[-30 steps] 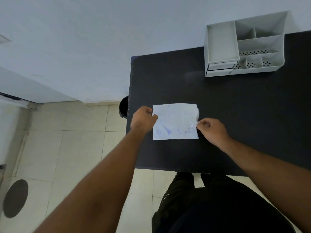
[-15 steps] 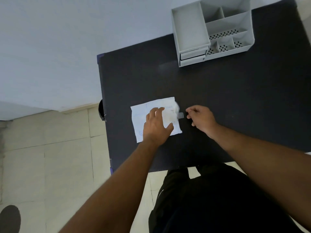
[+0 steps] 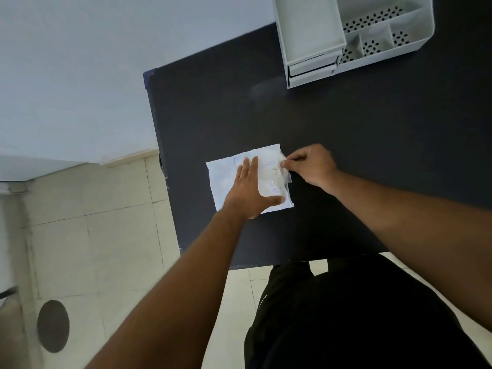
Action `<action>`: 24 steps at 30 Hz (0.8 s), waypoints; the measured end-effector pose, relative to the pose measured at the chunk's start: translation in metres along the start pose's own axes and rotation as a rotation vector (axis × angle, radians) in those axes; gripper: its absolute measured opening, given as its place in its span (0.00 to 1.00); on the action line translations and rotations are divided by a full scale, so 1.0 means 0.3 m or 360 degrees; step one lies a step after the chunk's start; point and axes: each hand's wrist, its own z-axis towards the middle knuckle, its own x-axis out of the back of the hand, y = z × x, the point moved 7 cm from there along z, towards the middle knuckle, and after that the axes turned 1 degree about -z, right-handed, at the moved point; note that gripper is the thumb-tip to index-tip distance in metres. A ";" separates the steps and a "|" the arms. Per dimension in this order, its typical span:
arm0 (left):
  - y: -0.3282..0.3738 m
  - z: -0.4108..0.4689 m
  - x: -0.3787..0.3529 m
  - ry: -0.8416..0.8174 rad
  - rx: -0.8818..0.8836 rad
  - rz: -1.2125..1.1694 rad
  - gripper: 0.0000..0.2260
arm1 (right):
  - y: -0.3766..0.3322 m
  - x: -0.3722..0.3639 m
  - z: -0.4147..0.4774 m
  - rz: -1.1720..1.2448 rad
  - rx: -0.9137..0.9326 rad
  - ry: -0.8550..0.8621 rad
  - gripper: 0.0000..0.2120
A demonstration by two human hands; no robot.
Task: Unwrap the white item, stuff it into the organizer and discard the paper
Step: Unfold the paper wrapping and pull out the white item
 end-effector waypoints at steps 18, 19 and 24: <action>-0.014 0.009 -0.011 0.0061 0.0105 0.0365 0.55 | 0.029 0.045 -0.064 0.0191 -0.0133 0.0171 0.06; -0.013 0.010 -0.013 0.0059 0.0112 0.0353 0.55 | 0.028 0.040 -0.064 0.0201 -0.0128 0.0142 0.06; -0.010 -0.001 -0.026 0.0089 0.0127 0.0356 0.55 | 0.015 0.007 -0.059 0.0176 -0.0023 -0.0027 0.09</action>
